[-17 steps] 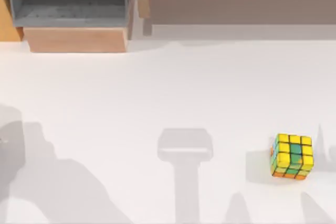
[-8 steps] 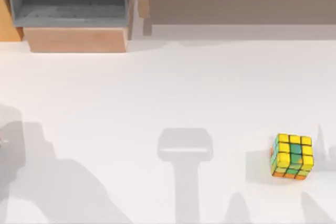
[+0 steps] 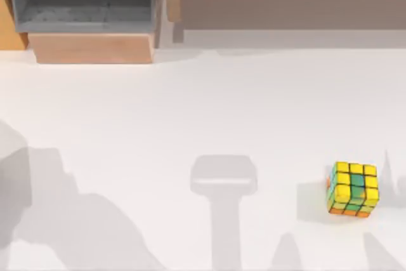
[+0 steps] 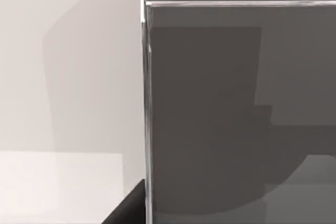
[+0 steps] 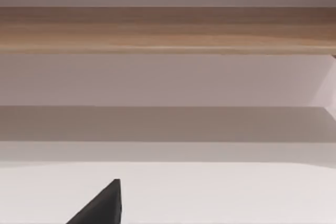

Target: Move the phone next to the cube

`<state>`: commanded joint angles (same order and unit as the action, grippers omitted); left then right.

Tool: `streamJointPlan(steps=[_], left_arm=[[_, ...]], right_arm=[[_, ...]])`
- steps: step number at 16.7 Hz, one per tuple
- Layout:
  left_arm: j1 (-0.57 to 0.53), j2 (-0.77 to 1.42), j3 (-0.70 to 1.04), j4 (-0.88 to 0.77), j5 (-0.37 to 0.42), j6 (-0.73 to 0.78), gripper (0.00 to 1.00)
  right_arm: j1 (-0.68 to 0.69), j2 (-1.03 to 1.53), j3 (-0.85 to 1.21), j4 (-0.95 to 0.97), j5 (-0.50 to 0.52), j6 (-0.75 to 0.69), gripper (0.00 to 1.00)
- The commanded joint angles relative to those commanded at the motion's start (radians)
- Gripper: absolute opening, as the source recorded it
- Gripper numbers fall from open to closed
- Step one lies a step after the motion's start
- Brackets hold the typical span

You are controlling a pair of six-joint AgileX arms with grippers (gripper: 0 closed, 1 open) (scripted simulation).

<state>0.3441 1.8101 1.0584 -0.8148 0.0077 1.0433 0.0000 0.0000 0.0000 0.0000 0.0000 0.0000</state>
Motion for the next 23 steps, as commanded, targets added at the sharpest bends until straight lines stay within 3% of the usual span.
streamJointPlan(steps=[6,10,15,23], left_arm=[[-0.011,-0.016,0.020,-0.001,-0.002,-0.015,0.00],[-0.084,-0.049,0.107,-0.026,-0.005,-0.127,0.00],[-0.252,-0.027,0.243,-0.084,-0.009,-0.383,0.00],[-0.617,0.104,0.486,-0.211,-0.013,-0.944,0.00]], right_arm=[[0.000,0.000,0.000,0.000,0.000,0.000,1.00],[0.000,0.000,0.000,0.000,0.000,0.000,1.00],[0.000,0.000,0.000,0.000,0.000,0.000,1.00],[0.000,0.000,0.000,0.000,0.000,0.000,1.00]])
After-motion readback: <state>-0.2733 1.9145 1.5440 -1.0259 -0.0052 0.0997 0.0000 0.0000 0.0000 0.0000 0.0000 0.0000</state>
